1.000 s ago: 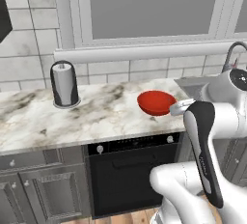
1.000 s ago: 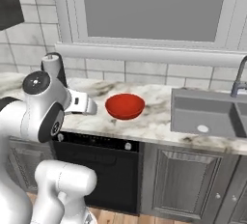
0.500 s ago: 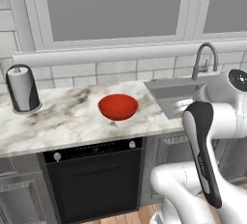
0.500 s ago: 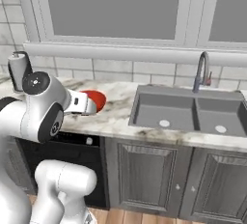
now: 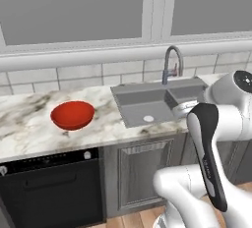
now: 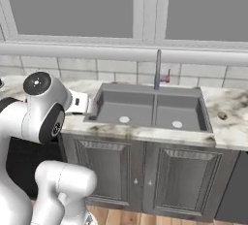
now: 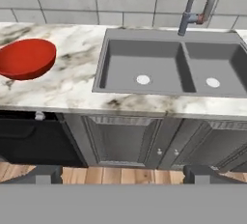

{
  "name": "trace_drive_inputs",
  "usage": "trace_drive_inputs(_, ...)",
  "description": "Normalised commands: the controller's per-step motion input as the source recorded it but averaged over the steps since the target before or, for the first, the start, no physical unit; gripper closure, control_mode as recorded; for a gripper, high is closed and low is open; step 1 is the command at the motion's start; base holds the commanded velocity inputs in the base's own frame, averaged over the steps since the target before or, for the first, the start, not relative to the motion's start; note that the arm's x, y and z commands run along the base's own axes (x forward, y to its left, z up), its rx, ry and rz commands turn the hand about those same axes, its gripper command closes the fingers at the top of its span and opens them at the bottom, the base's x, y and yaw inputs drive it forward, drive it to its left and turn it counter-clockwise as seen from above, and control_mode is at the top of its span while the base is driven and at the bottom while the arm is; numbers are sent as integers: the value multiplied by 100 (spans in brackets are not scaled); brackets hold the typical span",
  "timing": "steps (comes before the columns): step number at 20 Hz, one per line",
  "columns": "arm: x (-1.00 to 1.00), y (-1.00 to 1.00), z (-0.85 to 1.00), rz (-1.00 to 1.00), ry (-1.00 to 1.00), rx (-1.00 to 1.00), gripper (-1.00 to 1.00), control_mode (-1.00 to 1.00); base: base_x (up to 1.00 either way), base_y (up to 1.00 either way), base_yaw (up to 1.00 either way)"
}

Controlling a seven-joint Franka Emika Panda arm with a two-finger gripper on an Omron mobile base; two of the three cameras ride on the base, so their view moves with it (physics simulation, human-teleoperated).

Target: Gather the eggs and milk located in the vicinity of the sink area and place them right next to the bowl.

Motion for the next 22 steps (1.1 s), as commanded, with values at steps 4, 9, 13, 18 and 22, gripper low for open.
trace_drive_inputs(4,0,0,0,0,0,0,-100,100,0,-76,-3)
trace_drive_inputs(9,0,0,0,0,0,0,-100,100,0,-72,-3)
trace_drive_inputs(13,0,0,0,0,0,0,-100,100,0,-64,-1)
trace_drive_inputs(18,0,0,0,0,0,0,-100,100,0,-59,-1)
trace_drive_inputs(22,0,0,0,0,0,0,-100,100,0,-51,-1)
